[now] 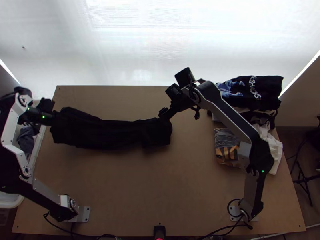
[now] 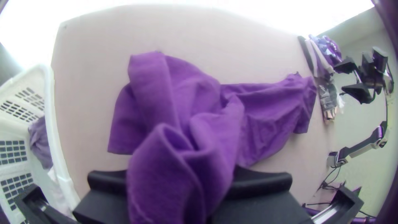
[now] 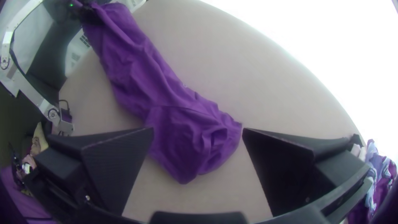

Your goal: Fold the t-shirt

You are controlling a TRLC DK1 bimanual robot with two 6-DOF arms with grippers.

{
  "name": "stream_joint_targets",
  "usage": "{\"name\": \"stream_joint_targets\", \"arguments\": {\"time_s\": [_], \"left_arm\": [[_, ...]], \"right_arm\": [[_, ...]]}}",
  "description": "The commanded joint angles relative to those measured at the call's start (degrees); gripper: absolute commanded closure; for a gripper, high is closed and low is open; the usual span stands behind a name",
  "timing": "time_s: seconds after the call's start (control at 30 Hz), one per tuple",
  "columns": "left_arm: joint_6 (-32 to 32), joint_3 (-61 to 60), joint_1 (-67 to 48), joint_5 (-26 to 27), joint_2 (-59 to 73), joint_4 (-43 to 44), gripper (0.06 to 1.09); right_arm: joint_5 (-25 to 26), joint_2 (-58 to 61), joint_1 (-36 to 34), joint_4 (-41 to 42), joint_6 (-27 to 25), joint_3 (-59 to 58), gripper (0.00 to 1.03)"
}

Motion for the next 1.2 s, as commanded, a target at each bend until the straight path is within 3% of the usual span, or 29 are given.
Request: {"name": "stream_joint_targets", "arguments": {"time_s": [0.0,0.5,0.7,1.1,1.13,1.17], "left_arm": [[-6.2,11.7,-13.0,-0.6,-2.5,-5.6,1.05],[-18.2,22.9,-41.7,1.2,6.5,-8.6,1.05],[-20.2,22.8,-48.6,4.0,13.8,-6.2,1.05],[-22.9,23.6,-55.9,3.9,26.4,4.0,1.05],[-24.1,24.2,-56.4,3.8,27.1,5.4,0.92],[-25.2,24.5,-56.5,3.9,27.3,6.7,0.64]], "right_arm": [[0.0,-5.2,-1.7,0.9,0.3,-5.0,0.04],[0.0,-17.8,-8.3,3.0,0.5,-19.5,0.04],[0.0,-22.3,-10.5,3.0,0.5,-23.2,0.04],[0.1,-29.4,-13.6,3.0,0.8,-26.6,0.04],[0.0,-29.7,-13.6,3.0,0.8,-26.9,0.04],[0.1,-29.9,-13.6,3.0,0.8,-27.0,0.04]]}}
